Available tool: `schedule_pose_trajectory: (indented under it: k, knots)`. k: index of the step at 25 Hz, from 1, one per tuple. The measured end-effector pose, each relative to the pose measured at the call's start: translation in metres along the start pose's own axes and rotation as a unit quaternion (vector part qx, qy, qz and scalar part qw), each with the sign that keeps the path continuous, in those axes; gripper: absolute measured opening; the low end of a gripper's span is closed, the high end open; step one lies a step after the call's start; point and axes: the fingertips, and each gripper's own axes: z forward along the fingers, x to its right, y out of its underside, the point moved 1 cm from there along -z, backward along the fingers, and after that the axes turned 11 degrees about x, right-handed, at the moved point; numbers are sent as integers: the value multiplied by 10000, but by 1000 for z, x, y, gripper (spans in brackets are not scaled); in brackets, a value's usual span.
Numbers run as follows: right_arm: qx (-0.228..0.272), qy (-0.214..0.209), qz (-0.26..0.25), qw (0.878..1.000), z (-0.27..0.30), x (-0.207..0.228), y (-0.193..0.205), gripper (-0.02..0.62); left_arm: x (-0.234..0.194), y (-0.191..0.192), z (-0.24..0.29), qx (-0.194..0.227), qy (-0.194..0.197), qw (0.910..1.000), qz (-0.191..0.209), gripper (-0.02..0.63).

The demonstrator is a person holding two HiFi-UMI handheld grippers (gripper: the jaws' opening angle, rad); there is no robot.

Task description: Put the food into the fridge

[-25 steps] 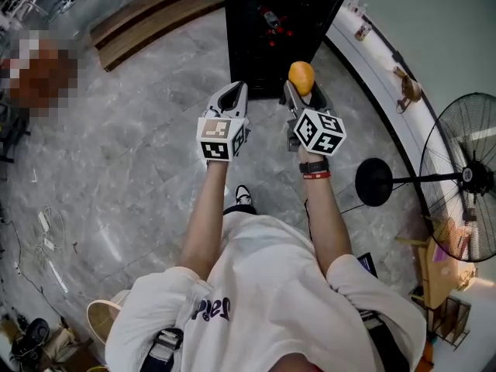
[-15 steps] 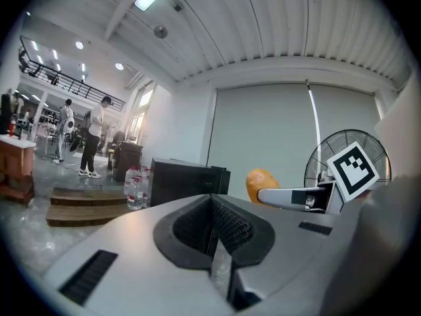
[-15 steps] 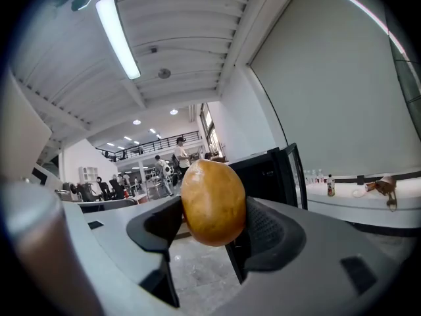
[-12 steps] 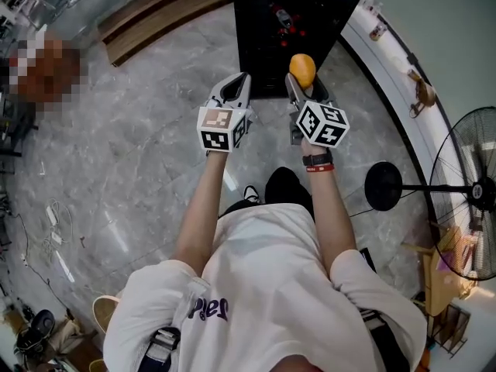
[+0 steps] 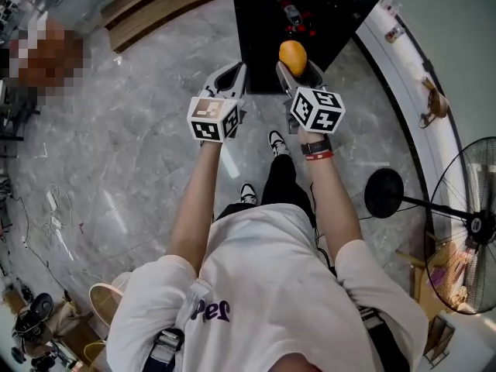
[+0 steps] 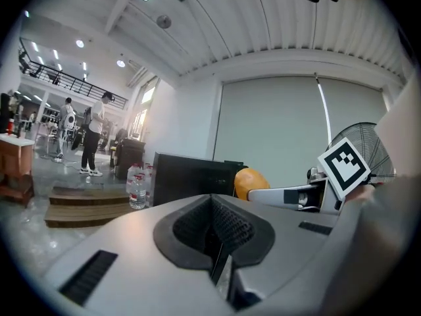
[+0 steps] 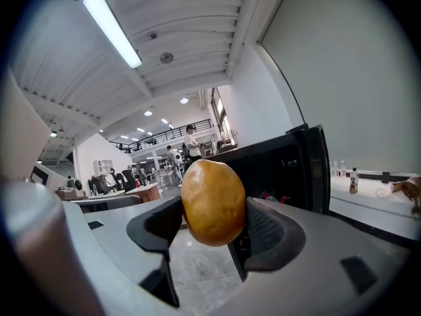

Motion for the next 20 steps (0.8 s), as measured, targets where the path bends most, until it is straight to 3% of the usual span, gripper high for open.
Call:
schedule_pose_trajectory:
  k: [20]
  knots:
    - [-689,84,-54,9976,71,58,74,316,-25,62,52,-285,330,9989,-187,17]
